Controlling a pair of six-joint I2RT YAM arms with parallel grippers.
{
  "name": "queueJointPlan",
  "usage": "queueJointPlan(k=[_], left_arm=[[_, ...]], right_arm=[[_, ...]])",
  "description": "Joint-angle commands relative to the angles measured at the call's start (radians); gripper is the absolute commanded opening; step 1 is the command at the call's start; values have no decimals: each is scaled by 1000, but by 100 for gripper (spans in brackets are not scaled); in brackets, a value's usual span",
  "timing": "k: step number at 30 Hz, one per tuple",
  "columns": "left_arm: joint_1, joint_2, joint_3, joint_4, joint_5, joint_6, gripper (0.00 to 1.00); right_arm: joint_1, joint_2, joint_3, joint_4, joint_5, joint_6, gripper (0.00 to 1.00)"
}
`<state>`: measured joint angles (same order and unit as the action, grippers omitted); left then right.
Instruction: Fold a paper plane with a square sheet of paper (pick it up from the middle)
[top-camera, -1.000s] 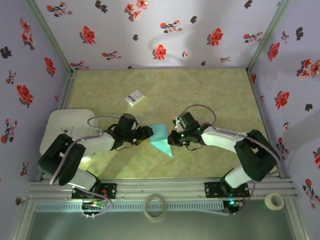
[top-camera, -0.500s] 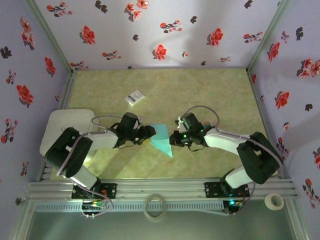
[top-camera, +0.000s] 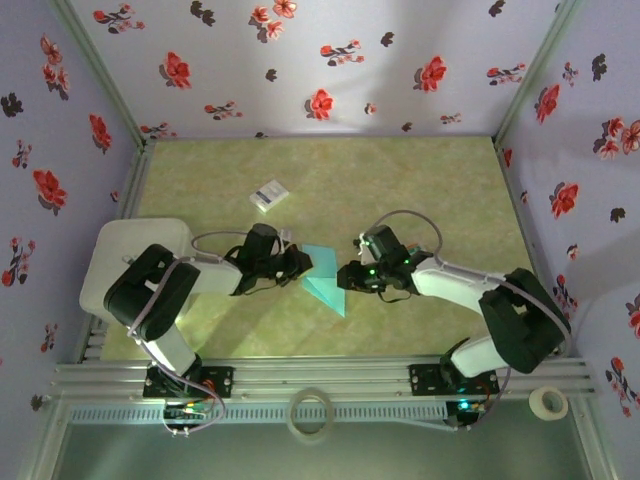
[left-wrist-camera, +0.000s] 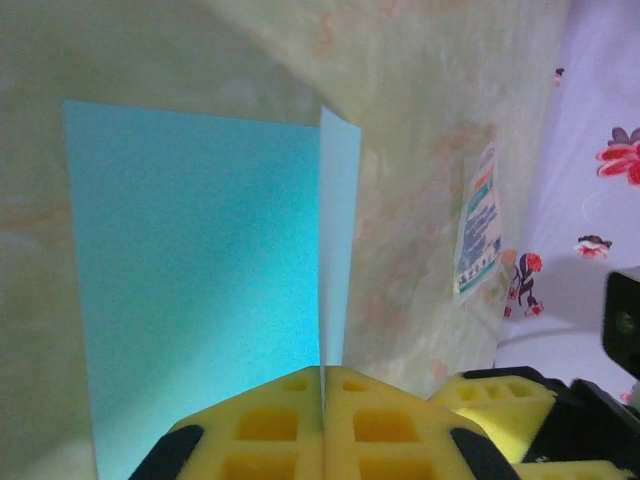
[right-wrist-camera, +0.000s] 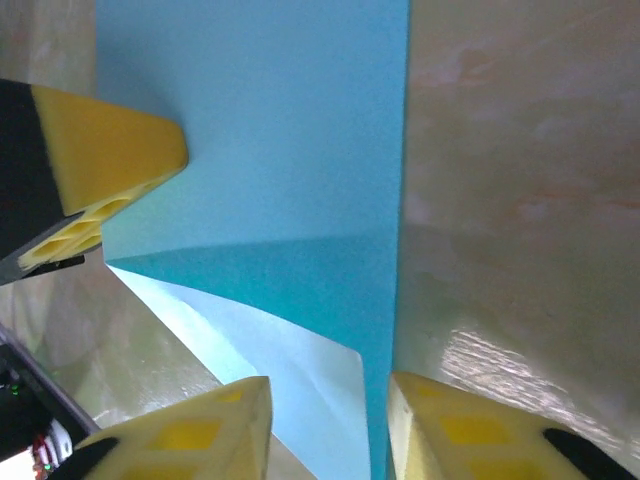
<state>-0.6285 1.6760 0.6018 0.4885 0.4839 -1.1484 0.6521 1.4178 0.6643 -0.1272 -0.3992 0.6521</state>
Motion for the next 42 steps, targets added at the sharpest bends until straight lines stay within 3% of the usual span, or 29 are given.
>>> queueJointPlan(k=[1, 6, 11, 16, 23, 29, 33, 42], left_arm=[[-13, -32, -31, 19, -72, -31, 3], [-73, -70, -43, 1, -186, -55, 2], [-132, -108, -59, -8, -306, -94, 1], [-154, -137, -50, -73, -353, -77, 8], [-145, -143, -18, -122, -301, -19, 26], [-127, -148, 0, -121, -249, 0, 25], [-121, -160, 1, -119, -242, 1, 21], [-116, -161, 5, -111, -220, 3, 17]], right_arm=[[-6, -63, -15, -95, 113, -31, 40], [-6, -182, -77, -79, 242, -57, 42], [6, -324, -187, 39, 284, -110, 47], [89, -381, -253, 125, 347, -168, 54], [327, -289, -205, 142, 509, -385, 55], [497, -129, -151, 193, 688, -570, 53], [534, -59, -135, 224, 795, -644, 52], [541, -19, -153, 263, 868, -677, 47]])
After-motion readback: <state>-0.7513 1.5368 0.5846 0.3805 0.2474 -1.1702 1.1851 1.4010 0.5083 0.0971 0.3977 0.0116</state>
